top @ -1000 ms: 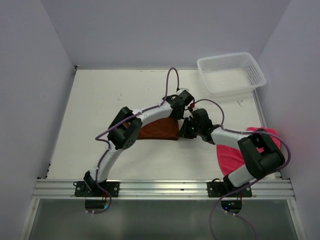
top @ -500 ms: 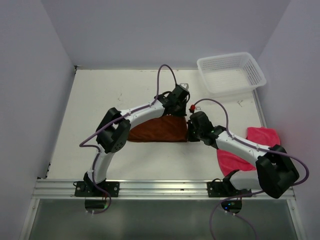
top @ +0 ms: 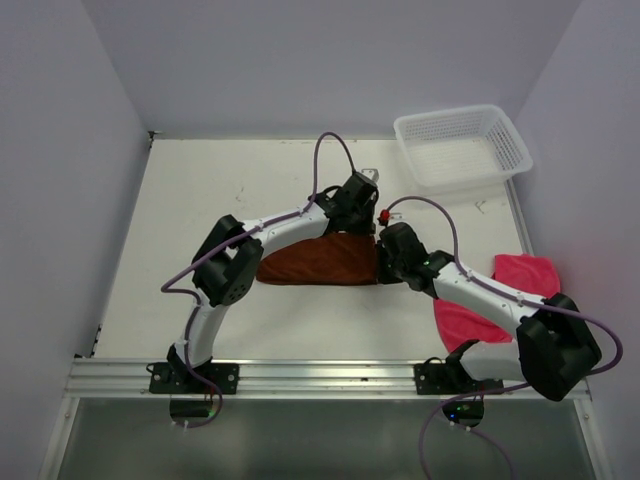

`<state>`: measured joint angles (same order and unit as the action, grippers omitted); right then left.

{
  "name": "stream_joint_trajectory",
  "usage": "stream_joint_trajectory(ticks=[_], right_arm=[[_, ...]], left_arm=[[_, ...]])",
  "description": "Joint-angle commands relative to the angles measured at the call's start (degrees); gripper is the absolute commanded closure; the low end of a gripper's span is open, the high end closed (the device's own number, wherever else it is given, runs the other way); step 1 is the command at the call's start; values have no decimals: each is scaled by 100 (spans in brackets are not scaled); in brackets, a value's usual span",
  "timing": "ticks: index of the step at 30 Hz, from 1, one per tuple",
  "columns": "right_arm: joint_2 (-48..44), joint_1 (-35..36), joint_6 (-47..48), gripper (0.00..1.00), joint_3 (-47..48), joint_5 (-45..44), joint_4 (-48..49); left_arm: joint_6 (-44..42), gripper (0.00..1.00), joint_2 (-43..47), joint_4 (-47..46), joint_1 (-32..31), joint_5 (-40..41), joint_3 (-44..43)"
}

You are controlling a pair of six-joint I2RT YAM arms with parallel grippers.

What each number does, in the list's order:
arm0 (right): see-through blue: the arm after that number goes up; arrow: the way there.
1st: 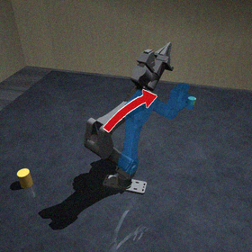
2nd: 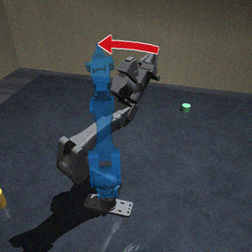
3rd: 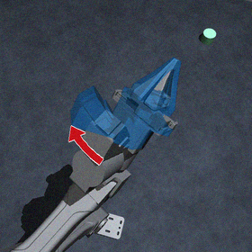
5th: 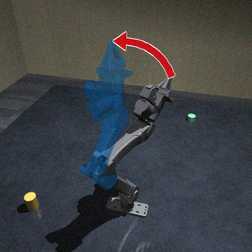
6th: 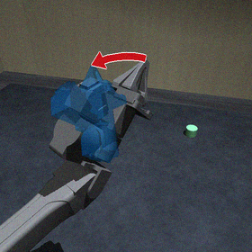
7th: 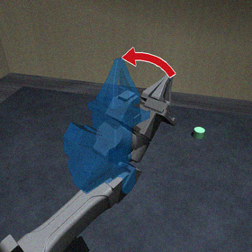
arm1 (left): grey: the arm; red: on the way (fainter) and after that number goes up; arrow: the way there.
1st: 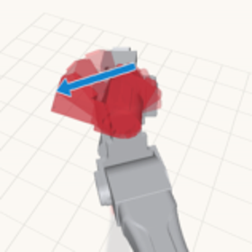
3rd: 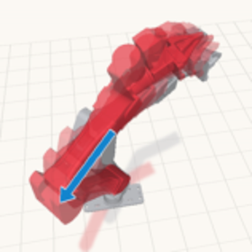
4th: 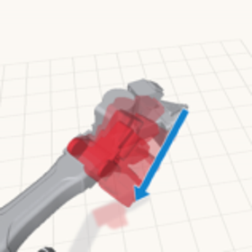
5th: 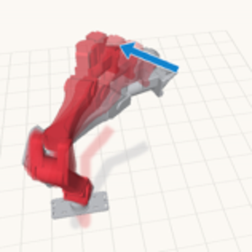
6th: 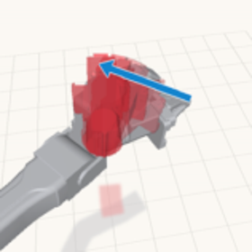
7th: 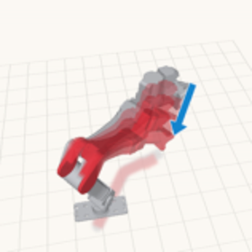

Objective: Roll the towels
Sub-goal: Roll the towel

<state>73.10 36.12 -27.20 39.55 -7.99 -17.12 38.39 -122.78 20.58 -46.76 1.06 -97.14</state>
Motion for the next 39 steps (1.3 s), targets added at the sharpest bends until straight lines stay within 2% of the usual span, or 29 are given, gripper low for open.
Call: stream_joint_trajectory(ticks=[1, 22, 25, 28, 32, 36, 39], right_arm=[[46, 79, 145, 100, 228, 121, -213], [635, 159, 13, 100, 668, 289, -45], [653, 159, -57, 95, 747, 71, -221], [583, 132, -293, 85, 677, -132, -300], [486, 45, -602, 65, 493, 51, -63], [451, -131, -892, 56, 334, 298, 165], [477, -210, -927, 54, 281, 447, 332]], left_arm=[[-42, 98, 167, -572, 115, 149, 11], [-192, 98, 246, -836, 352, -71, 415], [-192, 98, 255, -871, 387, -229, 424], [-209, 98, 255, -880, 387, -238, 398], [-227, 98, 255, -889, 387, -299, 389], [-236, 98, 228, -898, 378, -334, 398], [-236, 99, 237, -898, 378, -343, 389]])
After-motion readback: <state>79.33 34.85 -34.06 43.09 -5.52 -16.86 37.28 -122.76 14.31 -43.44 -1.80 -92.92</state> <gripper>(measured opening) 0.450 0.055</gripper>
